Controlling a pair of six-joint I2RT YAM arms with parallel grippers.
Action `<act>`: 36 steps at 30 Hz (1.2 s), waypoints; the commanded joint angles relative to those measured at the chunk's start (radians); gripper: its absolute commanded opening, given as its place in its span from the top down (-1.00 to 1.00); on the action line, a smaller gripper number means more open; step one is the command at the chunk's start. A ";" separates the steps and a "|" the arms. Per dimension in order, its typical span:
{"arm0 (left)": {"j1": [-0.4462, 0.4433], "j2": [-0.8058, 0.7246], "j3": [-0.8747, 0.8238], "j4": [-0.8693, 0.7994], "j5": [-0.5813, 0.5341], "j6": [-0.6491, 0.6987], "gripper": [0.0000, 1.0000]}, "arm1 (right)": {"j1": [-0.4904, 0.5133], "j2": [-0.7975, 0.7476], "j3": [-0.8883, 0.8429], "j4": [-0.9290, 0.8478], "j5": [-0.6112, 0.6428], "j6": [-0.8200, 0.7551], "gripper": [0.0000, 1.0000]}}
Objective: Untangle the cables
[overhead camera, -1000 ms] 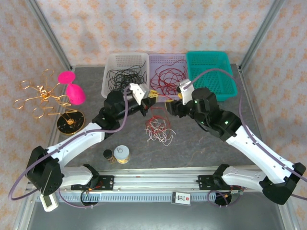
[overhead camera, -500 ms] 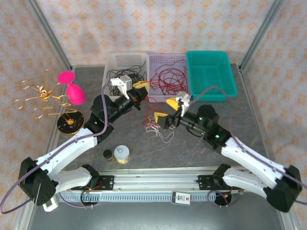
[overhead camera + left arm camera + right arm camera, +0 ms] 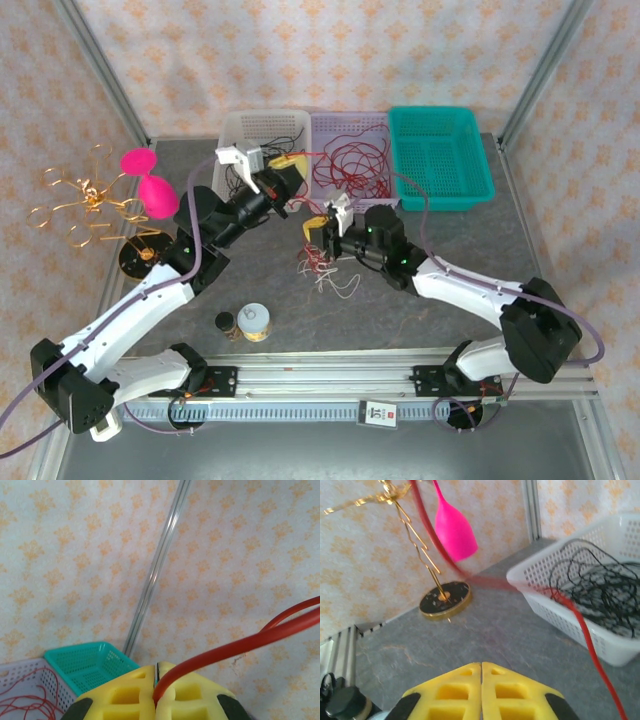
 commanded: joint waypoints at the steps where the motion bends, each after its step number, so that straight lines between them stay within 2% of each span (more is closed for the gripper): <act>1: -0.003 -0.006 0.101 -0.056 -0.020 0.055 1.00 | -0.002 0.010 -0.110 0.056 0.057 0.067 1.00; 9: -0.003 0.029 0.226 -0.109 -0.063 0.121 1.00 | -0.003 -0.012 -0.328 0.094 0.197 0.142 1.00; 14: -0.003 0.060 0.352 -0.155 -0.066 0.172 1.00 | -0.009 0.023 -0.360 0.084 0.319 0.154 1.00; 19: -0.002 0.081 0.501 -0.203 -0.086 0.240 1.00 | -0.020 0.056 -0.381 0.080 0.389 0.184 1.00; 25: -0.003 0.120 0.680 -0.211 -0.062 0.296 1.00 | -0.032 0.061 -0.421 0.079 0.410 0.208 1.00; 28: -0.003 0.145 0.745 -0.199 -0.049 0.315 1.00 | -0.032 0.039 -0.412 0.023 0.420 0.217 1.00; 31: -0.003 0.165 0.780 -0.203 -0.043 0.320 1.00 | -0.032 -0.020 -0.351 -0.125 0.416 0.214 0.63; 36: -0.003 0.170 0.734 -0.206 -0.039 0.313 1.00 | -0.029 -0.254 -0.255 -0.310 0.353 0.154 -0.16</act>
